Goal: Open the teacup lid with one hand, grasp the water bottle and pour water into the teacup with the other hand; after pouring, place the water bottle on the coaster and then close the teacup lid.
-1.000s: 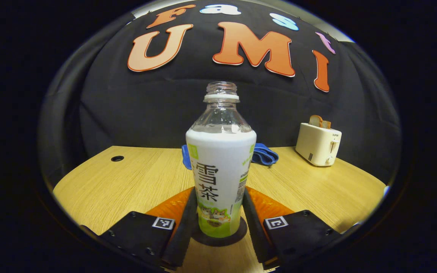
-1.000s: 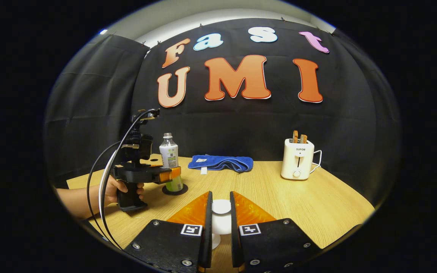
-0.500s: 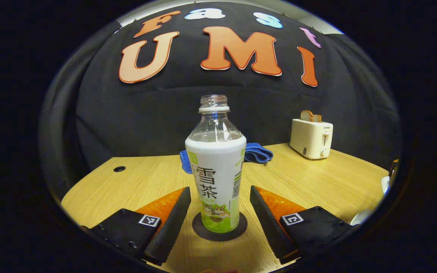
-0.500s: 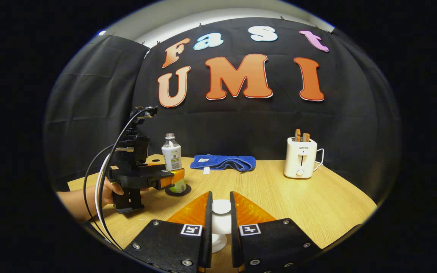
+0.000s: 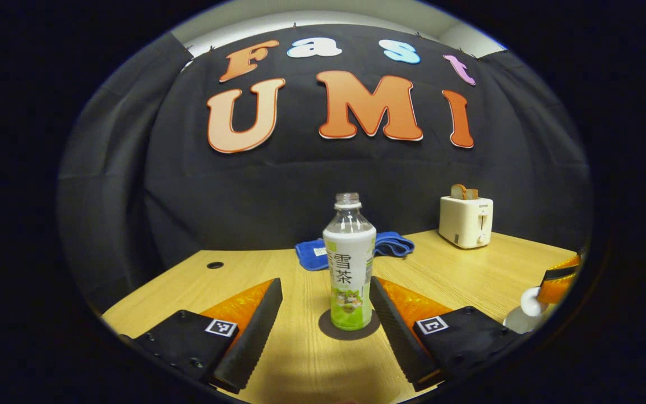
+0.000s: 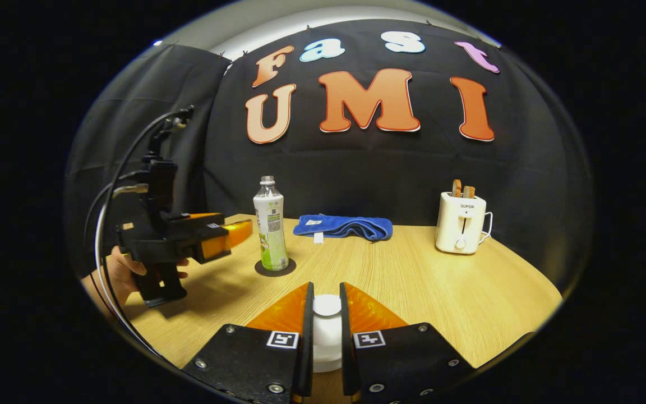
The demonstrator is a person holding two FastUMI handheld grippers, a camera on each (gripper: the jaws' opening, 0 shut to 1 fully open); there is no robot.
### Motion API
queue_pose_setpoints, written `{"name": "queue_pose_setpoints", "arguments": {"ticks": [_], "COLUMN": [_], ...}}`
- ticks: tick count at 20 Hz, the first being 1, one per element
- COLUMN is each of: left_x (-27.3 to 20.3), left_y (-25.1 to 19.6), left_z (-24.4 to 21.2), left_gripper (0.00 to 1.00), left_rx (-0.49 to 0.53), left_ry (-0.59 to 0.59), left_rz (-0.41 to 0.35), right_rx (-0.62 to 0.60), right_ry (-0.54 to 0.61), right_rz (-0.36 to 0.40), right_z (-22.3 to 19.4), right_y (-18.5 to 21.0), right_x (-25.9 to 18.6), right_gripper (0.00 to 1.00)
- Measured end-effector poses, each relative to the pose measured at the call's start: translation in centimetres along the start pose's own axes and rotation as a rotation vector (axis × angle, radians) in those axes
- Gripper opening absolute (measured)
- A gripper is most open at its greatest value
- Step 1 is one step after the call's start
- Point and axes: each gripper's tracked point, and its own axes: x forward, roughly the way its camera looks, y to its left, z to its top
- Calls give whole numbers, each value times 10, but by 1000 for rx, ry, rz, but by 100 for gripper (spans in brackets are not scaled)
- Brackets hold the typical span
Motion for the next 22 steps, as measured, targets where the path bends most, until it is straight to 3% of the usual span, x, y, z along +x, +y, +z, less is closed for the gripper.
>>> {"name": "queue_pose_setpoints", "arguments": {"ticks": [2, 8, 11, 12, 13, 19, 20, 21, 22], "left_x": [-11, -23, -24, -24, -25, -28, -29, -30, -30], "left_y": [4, 11, 13, 12, 12, 5, 4, 3, 1], "left_z": [6, 2, -4, -4, -4, -3, -2, -1, 0], "left_gripper": [95, 100, 100, 96, 100, 100, 95, 100, 96], "left_rx": [3, -10, -17, -22, -24, -17, -15, -15, -15], "left_ry": [-20, -19, -5, -4, -5, -10, -11, -14, -13], "left_rz": [9, 27, 37, 36, 35, 28, 27, 26, 23], "right_rx": [3, -6, -15, -23, -24, -10, -7, -4, 1], "right_ry": [19, 44, 39, 37, 36, 44, 44, 47, 51], "right_rz": [1, 7, 10, 8, 7, -3, -4, -6, -6], "right_z": [-7, -21, -22, -21, -21, -24, -23, -24, -24], "right_y": [1, 6, 10, 10, 10, 9, 9, 8, 8], "right_x": [3, 7, 6, 6, 5, 0, 0, 1, 1], "right_gripper": [21, 21, 21, 21, 21, 22, 21, 21, 21]}}
